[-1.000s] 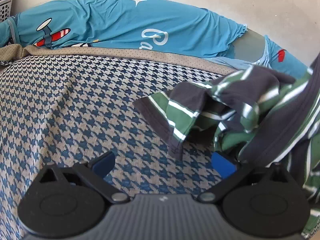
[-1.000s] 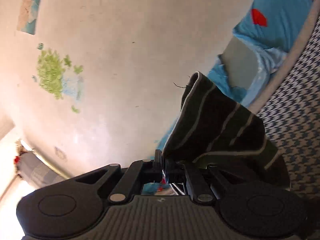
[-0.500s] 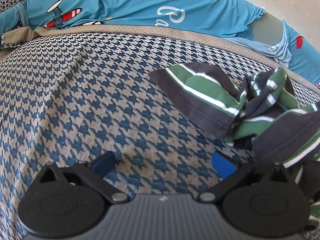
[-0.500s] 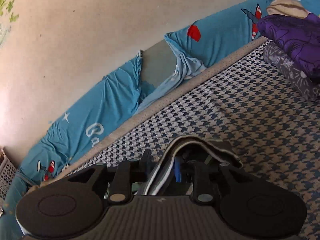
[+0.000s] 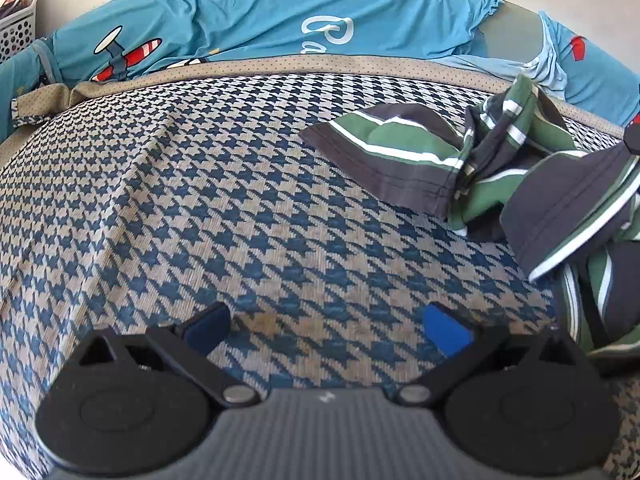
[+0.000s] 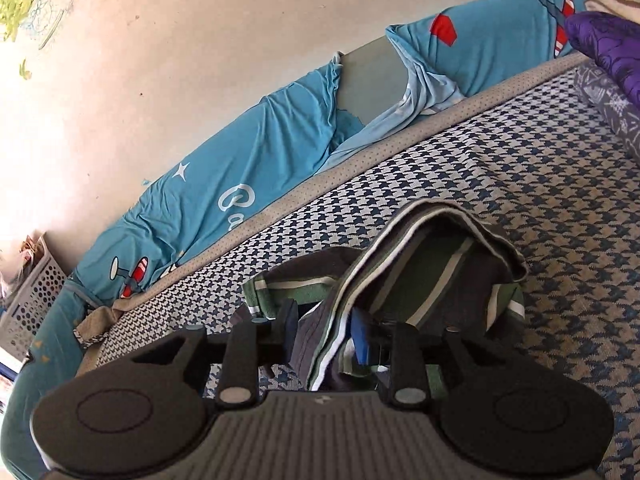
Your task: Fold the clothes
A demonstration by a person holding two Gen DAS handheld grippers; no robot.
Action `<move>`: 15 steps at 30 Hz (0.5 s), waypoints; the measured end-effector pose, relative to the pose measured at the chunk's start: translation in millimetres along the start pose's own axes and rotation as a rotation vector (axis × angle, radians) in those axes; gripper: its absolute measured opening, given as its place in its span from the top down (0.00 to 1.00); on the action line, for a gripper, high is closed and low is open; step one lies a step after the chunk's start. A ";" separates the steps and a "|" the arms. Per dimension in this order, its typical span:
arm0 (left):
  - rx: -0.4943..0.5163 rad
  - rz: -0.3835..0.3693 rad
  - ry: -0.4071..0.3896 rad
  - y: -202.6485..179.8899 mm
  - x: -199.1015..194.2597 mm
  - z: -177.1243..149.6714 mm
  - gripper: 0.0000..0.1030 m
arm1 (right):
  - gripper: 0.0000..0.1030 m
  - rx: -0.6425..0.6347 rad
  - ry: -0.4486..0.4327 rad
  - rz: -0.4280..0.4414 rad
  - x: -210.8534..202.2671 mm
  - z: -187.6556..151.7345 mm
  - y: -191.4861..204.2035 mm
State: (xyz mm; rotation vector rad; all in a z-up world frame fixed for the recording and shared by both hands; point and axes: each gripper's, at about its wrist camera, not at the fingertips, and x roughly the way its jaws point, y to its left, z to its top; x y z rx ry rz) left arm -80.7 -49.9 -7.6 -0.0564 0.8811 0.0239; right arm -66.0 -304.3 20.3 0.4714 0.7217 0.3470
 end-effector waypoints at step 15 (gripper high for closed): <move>-0.116 -0.032 -0.044 32.4 -22.6 -0.7 0.00 | 0.72 0.002 0.060 0.162 -14.7 -24.0 -20.7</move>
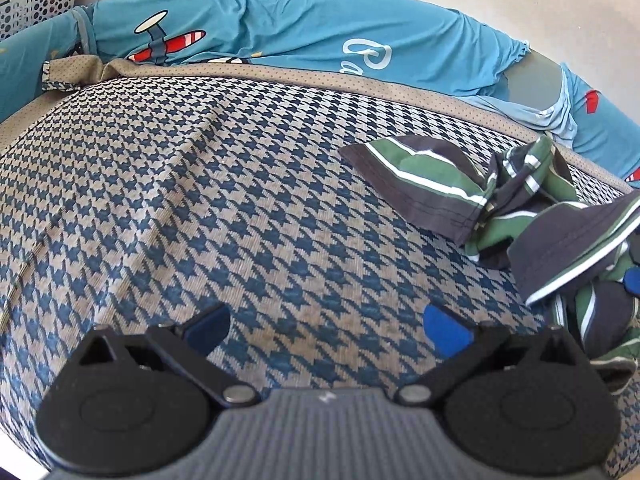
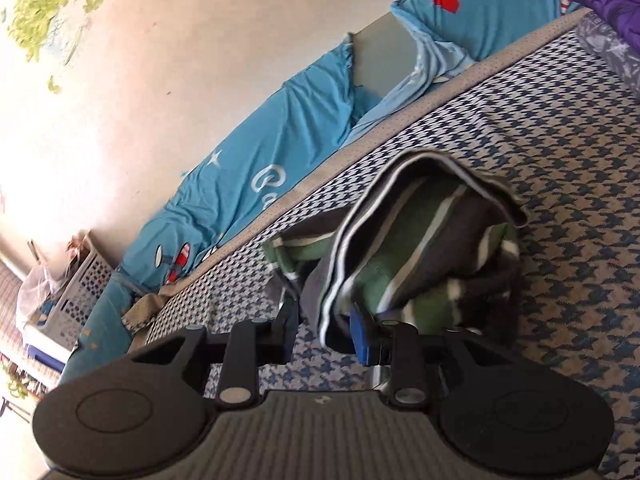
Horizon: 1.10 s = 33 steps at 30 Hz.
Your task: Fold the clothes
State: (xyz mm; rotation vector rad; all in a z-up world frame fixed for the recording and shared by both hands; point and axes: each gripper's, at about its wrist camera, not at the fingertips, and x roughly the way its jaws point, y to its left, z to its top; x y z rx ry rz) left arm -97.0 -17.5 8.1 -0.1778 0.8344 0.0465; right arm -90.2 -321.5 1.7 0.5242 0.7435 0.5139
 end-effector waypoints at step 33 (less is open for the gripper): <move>-0.017 0.025 -0.041 21.0 -7.3 8.1 0.00 | 0.94 -0.075 0.014 0.011 84.0 8.8 38.6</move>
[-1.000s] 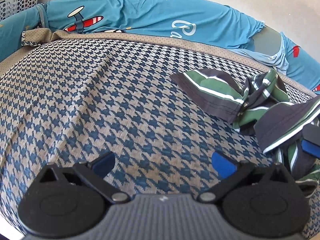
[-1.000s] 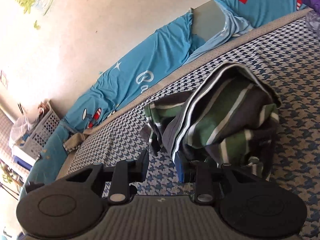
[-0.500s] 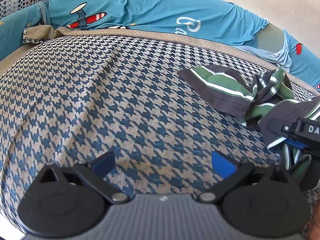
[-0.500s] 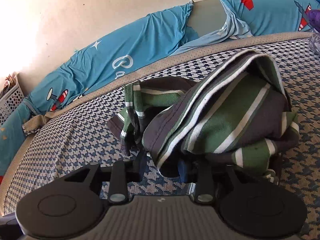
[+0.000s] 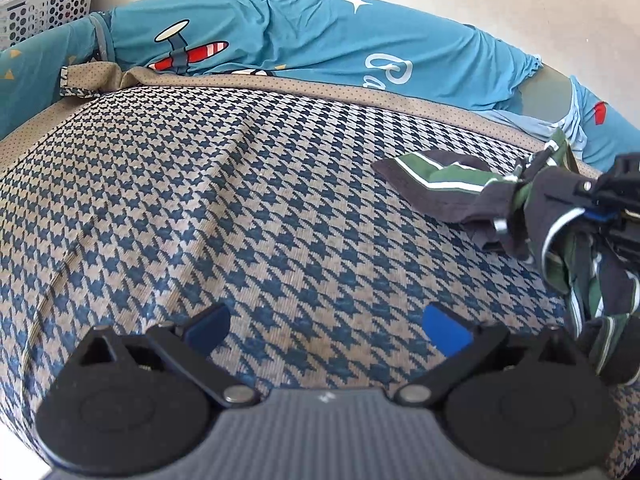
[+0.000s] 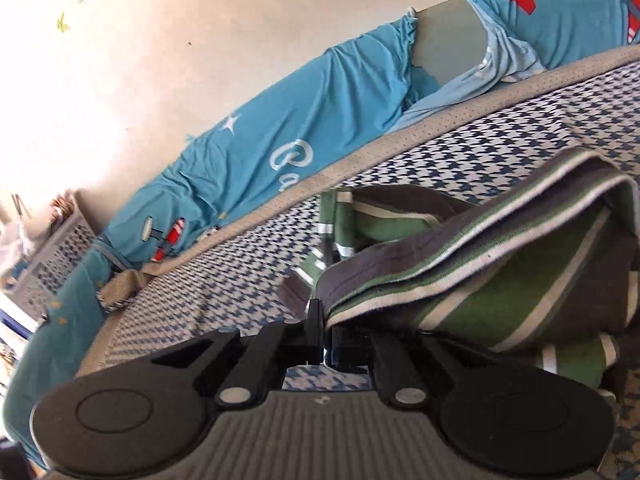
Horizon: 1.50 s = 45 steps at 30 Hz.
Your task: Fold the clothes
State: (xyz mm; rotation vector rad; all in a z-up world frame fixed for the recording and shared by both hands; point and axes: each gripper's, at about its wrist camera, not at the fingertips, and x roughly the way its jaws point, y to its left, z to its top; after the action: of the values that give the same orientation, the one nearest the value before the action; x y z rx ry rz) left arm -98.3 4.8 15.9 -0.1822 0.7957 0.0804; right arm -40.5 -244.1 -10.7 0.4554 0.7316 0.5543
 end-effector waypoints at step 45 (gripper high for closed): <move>0.217 -0.099 -0.101 -67.0 16.1 -12.6 0.20 | 0.81 -0.192 0.290 0.150 -10.0 -1.6 17.5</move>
State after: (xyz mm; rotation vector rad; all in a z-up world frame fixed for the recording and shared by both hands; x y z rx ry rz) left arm -86.5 -63.3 4.6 -0.0122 0.6880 -0.0896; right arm -53.2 -236.5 3.1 0.2541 0.9159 0.8353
